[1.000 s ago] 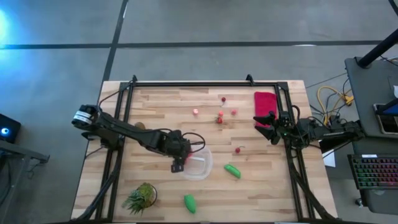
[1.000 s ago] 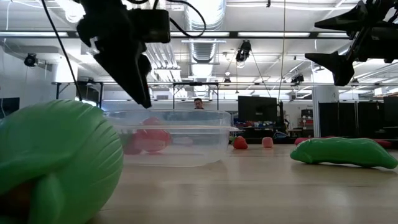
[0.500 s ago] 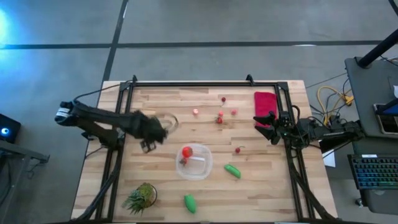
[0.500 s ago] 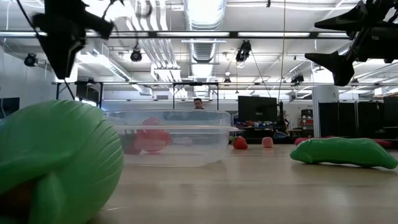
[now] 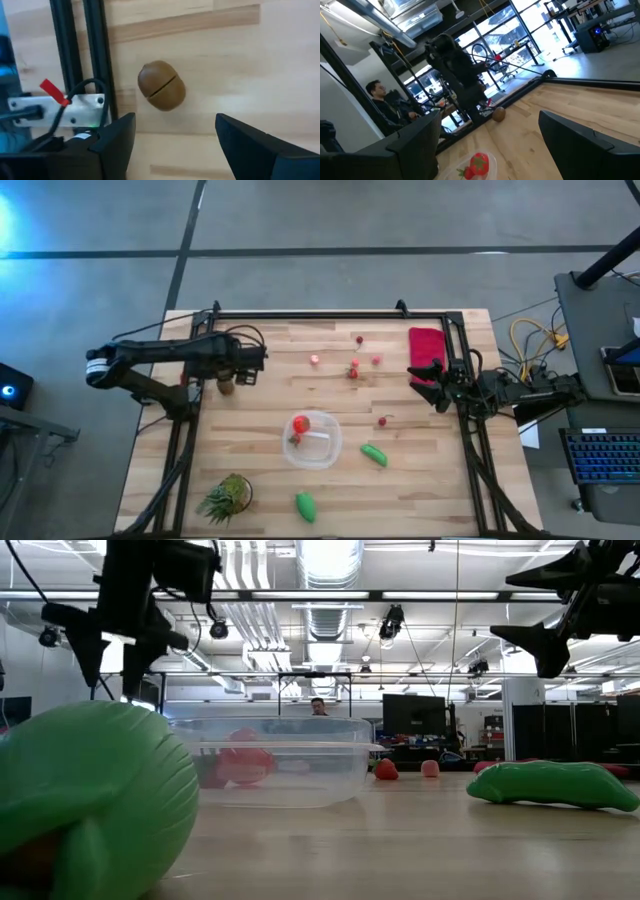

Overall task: Pick and placing Produce into tupperware
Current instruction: Put the kiwi into the bin

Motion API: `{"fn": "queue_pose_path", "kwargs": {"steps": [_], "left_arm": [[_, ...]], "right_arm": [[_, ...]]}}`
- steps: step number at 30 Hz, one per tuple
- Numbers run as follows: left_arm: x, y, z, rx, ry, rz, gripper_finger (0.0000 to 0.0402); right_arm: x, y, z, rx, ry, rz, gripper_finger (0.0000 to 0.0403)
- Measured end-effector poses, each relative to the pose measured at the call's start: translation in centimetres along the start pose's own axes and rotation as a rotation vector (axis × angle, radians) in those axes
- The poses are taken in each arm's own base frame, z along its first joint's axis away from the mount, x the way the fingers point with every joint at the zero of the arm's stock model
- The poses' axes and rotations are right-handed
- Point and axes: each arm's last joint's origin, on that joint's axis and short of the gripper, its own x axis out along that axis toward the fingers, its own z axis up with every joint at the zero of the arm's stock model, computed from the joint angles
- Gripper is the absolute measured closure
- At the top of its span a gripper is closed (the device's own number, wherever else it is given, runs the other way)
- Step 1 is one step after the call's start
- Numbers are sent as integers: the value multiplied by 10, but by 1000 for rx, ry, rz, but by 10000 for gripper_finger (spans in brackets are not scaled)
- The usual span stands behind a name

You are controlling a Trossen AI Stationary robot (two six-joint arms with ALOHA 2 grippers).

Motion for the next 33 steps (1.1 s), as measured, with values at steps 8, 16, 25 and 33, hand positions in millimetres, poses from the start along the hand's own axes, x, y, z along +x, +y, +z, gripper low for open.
{"fn": "queue_pose_path", "kwargs": {"steps": [8, 16, 25, 33], "left_arm": [[37, 7, -7, -198, 76, 36, 143], [57, 8, -11, -332, 70, -43, 143], [73, 20, -18, -406, 81, -16, 143], [82, 25, -15, -485, 38, -87, 143]], "right_arm": [[0, 0, 0, 0, 0, 0, 76], [0, 0, 0, 0, -1, 0, 76], [0, 0, 0, 1, -1, 0, 76], [0, 0, 0, 1, -1, 1, 76]]}}
